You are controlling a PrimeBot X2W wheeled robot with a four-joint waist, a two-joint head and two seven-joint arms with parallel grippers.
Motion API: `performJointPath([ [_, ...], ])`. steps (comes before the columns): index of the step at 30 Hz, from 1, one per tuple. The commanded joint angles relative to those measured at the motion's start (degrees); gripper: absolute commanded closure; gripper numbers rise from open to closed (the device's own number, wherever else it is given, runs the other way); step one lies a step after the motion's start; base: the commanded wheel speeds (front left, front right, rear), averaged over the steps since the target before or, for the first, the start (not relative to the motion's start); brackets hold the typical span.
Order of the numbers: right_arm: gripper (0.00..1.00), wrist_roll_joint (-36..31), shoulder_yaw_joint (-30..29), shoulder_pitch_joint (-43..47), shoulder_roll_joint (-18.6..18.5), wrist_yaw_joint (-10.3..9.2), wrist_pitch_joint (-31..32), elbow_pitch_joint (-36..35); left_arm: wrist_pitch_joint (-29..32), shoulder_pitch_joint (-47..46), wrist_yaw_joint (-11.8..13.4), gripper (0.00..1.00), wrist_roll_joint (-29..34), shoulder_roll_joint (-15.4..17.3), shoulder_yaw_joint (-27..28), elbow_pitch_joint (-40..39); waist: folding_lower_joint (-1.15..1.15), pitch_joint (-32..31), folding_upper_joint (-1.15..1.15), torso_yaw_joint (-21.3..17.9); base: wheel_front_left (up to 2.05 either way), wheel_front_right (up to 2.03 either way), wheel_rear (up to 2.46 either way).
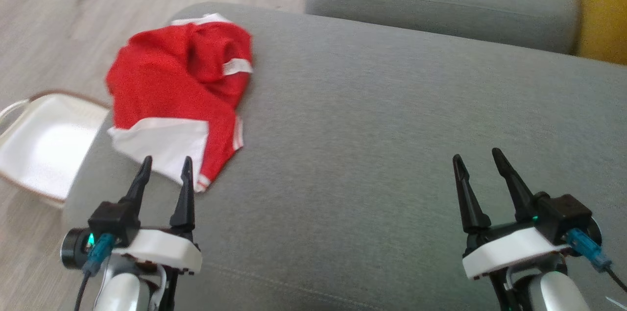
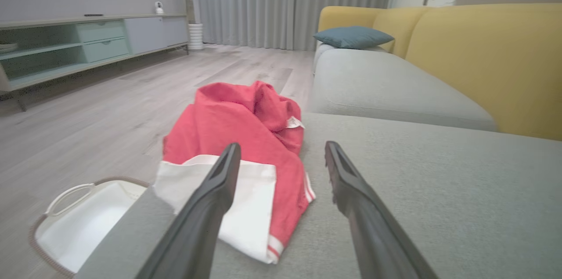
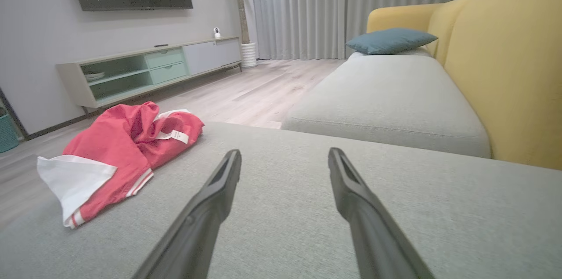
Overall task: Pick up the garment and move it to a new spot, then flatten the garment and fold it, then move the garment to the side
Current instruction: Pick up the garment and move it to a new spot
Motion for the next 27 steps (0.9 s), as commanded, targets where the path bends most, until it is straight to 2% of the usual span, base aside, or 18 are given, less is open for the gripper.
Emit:
performJointPath([
  [1, 0.0, 0.2, 1.7, -1.6, -0.3, -0.03, 0.2, -2.7, -0.7, -2.4, -0.4, 0.0, -0.1, 0.6, 2.5, -2.4, 0.0, 0.2, 0.0, 4.2, 0.0, 0.0, 0.0],
  [10, 0.0, 0.2, 2.1, -1.5, -0.3, -0.03, 0.7, -3.7, -0.7, -1.5, -1.0, 0.0, 0.3, 0.3, 4.0, -3.4, 0.0, 0.5, 0.0, 7.5, 0.0, 0.0, 0.0],
  [20, 0.0, -0.4, 2.2, -1.9, -0.6, -0.03, 1.9, -5.0, -0.7, -2.6, -1.6, 0.0, 0.9, -0.4, 4.4, -2.6, 0.0, 2.9, 0.0, 6.9, 0.0, 0.0, 0.0],
  [23, 0.0, -0.8, 2.2, -3.0, -1.5, -0.03, 3.2, -6.2, -0.7, -5.7, -2.4, 0.0, 0.4, -0.7, 3.6, 0.6, 0.0, 6.0, 0.0, 6.4, 0.0, 0.0, 0.0],
  [27, 0.0, -1.3, 2.2, -4.7, -3.2, -0.03, 5.3, -8.1, 0.8, -12.3, -3.6, 0.0, -1.6, -1.2, 2.1, 9.6, 0.0, 10.8, 0.0, 5.4, 0.0, 0.0, 0.0],
])
